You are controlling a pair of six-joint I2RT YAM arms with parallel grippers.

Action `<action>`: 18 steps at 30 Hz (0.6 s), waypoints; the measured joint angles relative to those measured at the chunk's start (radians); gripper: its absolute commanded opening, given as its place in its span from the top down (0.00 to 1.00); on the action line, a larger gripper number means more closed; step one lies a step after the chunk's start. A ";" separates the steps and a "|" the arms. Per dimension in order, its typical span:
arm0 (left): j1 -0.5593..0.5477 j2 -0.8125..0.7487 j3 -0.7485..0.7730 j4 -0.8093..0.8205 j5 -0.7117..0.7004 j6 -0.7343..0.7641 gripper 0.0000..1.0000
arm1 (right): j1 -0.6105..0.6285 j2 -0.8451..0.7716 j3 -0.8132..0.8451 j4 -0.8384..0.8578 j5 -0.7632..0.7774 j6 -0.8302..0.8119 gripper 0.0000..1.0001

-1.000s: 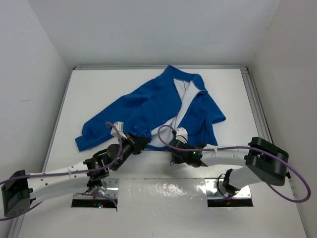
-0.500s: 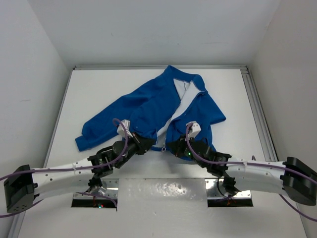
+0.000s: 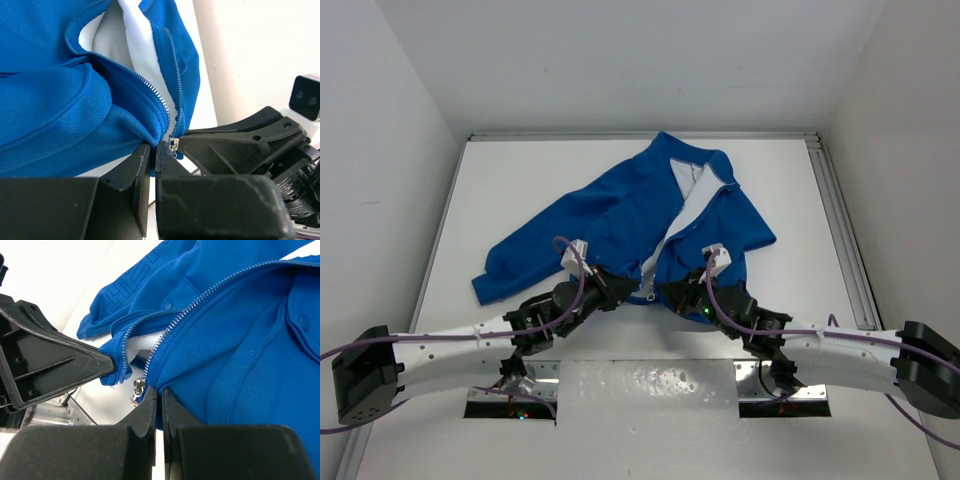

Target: Zip up the jacket

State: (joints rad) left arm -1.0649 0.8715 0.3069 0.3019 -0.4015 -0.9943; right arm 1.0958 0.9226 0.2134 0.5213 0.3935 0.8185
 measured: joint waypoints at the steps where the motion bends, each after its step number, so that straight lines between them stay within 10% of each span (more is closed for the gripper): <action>1: 0.000 0.003 0.000 0.006 -0.001 -0.002 1.00 | 0.000 0.000 0.000 0.001 0.000 0.000 1.00; 18: 0.000 0.082 0.000 0.092 -0.002 -0.023 1.00 | 0.000 0.010 -0.001 0.001 -0.001 -0.005 1.00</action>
State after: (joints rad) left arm -1.0649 0.9539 0.3069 0.3943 -0.4038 -1.0168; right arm 1.0958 0.9321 0.2127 0.5220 0.3927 0.8139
